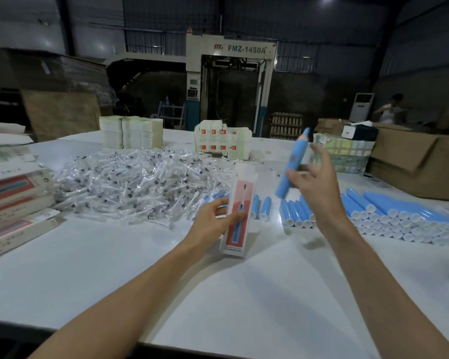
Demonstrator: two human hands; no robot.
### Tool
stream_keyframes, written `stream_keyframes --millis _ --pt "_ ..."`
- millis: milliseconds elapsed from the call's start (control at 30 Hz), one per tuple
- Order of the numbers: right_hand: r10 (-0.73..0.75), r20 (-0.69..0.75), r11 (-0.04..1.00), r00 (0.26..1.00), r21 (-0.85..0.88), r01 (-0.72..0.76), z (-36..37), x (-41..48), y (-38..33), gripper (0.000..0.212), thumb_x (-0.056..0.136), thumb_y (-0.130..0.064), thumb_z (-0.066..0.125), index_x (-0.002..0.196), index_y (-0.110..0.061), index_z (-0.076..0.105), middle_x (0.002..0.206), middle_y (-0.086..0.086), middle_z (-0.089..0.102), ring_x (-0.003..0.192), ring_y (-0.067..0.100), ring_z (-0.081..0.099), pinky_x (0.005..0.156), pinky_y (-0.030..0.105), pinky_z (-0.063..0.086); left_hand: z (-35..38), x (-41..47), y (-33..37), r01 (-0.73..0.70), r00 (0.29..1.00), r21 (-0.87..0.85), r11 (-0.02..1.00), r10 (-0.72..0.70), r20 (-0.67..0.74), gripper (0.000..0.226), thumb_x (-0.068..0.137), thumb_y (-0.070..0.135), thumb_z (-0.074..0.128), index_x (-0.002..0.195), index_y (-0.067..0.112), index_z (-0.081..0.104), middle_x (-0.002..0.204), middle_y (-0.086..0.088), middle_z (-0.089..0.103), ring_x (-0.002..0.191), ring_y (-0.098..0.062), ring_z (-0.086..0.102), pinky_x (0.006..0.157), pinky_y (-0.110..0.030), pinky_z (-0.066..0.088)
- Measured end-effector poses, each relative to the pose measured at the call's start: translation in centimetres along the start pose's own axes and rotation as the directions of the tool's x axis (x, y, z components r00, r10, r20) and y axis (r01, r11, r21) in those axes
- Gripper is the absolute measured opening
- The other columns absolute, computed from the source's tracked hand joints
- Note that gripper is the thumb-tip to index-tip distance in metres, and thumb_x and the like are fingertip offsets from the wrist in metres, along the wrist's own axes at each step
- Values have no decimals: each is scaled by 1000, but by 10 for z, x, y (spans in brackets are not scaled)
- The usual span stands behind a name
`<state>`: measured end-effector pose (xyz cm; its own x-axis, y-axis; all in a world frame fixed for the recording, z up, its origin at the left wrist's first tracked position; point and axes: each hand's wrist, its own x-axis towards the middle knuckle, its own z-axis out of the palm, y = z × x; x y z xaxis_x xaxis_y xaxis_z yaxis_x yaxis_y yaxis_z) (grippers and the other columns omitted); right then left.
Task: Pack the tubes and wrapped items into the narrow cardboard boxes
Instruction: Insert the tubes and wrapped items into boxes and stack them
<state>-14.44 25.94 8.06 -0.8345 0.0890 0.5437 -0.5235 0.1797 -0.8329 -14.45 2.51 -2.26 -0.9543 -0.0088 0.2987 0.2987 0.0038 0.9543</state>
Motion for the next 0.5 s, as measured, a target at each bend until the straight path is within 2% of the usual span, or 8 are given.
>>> stream_keyframes --millis 67,133,200,267,300,400,500 --pt "-72 1 957 997 280 69 5 6 -17 74 93 -6 74 149 -38 38 108 0 75 107 17 74 82 37 64 1 -2 1 4 1000 -14 1000 -3 24 32 92 35 85 122 31 74 110 6 83 100 -11 79 70 -19 60" --pt "-128 -1 936 992 331 121 13 14 -29 89 92 -3 74 159 -37 26 125 1 66 114 16 71 85 42 64 2 -5 4 4 999 -29 1000 -3 41 32 92 35 85 122 32 74 110 6 82 100 -11 79 70 -18 59" --pt "-146 31 954 989 268 132 23 21 -35 102 92 2 72 164 -38 12 134 -2 57 112 12 71 87 44 64 3 -7 5 -2 999 -38 999 4 54 34 91 35 85 123 32 74 112 5 82 102 -12 79 71 -18 59" --pt "-143 60 978 988 160 132 31 25 -33 106 93 4 70 164 -41 6 128 -7 56 101 18 75 88 45 64 3 -8 7 -5 998 -37 999 7 61 38 90 36 86 125 31 73 113 5 82 103 -13 79 71 -19 59" --pt "-139 69 987 988 90 132 33 25 -30 106 93 4 69 164 -42 5 126 -4 58 97 22 76 88 46 64 4 -9 8 -5 998 -32 999 7 62 40 89 38 86 125 32 73 113 5 82 103 -13 79 71 -19 60" --pt "-84 109 994 991 -59 91 35 27 -20 100 93 -1 72 161 -43 13 126 9 63 97 27 74 86 45 64 4 -11 10 -16 997 -10 1000 16 69 37 88 42 85 122 35 72 111 8 82 102 -11 79 72 -18 59" --pt "-26 126 995 992 -93 38 34 30 -13 76 96 -9 72 149 -42 30 102 13 70 88 23 75 84 46 65 5 -12 12 -18 997 5 1000 18 72 38 89 45 86 123 37 71 112 10 82 103 -10 78 74 -17 59"
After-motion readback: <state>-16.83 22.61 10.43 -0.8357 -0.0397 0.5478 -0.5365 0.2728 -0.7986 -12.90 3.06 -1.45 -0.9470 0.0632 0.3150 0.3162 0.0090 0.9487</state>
